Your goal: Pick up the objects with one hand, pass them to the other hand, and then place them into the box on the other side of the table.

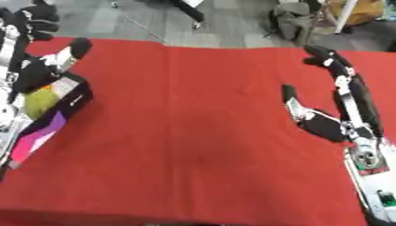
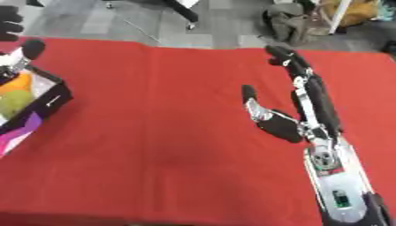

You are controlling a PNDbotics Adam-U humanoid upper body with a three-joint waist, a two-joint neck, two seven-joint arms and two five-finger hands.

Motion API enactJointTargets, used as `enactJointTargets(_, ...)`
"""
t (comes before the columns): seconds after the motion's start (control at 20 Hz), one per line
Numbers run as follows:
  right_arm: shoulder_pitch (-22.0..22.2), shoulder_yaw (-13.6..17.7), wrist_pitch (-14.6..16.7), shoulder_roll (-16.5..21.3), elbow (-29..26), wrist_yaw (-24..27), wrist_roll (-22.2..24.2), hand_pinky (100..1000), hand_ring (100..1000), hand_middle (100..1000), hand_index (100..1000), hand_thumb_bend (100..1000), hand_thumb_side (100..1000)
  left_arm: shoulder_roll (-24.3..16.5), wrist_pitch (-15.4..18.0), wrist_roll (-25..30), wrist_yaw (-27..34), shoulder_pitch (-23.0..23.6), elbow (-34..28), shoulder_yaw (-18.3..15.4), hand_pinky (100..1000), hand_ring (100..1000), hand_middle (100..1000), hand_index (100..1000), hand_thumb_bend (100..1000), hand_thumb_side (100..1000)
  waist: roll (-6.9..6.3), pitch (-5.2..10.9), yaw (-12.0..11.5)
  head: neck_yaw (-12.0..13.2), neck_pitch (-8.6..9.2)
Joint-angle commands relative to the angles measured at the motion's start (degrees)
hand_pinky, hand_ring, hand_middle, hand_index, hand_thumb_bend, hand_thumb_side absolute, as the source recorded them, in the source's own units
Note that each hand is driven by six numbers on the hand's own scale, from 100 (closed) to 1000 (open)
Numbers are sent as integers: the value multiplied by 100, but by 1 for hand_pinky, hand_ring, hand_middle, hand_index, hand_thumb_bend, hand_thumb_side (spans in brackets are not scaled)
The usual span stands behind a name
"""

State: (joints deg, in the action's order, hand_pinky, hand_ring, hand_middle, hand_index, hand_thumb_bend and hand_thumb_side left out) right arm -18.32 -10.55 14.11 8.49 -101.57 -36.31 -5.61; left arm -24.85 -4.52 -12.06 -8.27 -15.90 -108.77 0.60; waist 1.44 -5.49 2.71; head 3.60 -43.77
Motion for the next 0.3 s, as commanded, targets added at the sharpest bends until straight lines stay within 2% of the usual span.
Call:
enactJointTargets(0.05,-73,-181,168,-28,-91,183,194,862,820,877,912,228,549,313,256,79,314,-140,8,151,750,716,692,811,768,682,-26,88,28,-108,-34)
enactJointTargets(0.3,-265,-621,465,-81,-152,391,570,872,859,903,916,249,536,651,427,325,505,-121,313,409,749,711,686,809,762,681,-26,32,28,-115,-34)
